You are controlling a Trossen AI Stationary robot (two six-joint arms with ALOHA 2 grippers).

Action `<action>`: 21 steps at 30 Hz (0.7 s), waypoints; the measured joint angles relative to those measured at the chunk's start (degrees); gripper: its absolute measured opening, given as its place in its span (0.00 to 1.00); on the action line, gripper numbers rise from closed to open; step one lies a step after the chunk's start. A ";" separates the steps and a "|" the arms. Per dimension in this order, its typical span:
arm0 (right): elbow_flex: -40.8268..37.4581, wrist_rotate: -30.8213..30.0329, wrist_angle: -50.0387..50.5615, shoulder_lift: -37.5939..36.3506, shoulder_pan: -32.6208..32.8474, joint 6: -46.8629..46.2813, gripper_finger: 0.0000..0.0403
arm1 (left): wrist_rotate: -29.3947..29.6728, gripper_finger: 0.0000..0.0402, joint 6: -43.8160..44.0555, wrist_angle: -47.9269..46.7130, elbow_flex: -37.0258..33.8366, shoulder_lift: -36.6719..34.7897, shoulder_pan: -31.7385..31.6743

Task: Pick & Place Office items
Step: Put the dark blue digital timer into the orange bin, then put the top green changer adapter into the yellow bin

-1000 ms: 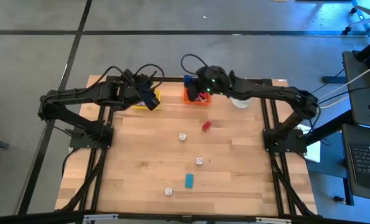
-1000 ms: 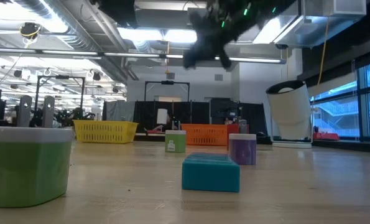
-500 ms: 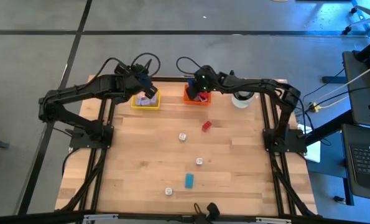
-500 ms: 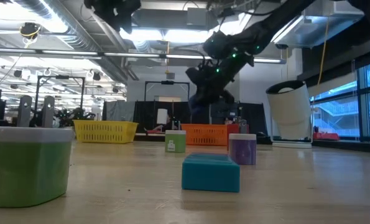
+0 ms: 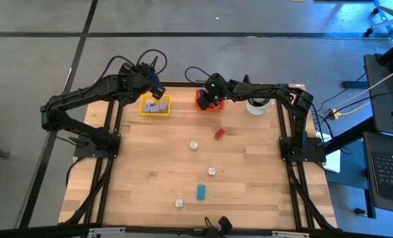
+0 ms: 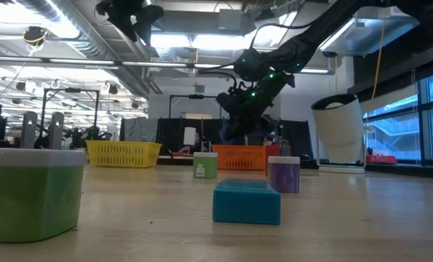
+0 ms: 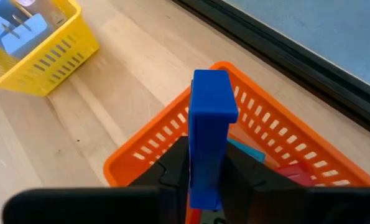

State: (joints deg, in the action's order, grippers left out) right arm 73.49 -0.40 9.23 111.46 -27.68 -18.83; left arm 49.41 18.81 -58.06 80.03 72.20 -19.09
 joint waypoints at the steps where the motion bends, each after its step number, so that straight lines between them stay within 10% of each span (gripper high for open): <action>1: 0.00 0.00 0.00 0.00 0.00 -0.02 0.17 | -0.11 0.63 -0.02 0.00 0.00 0.00 -0.15; 21: -0.04 1.54 8.44 -7.10 0.03 -1.94 0.53 | -10.31 0.63 1.44 -0.02 0.00 0.00 -0.15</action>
State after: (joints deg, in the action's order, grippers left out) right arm 73.45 1.13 17.67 104.36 -27.65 -20.77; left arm 39.09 20.25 -58.08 80.03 72.21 -19.25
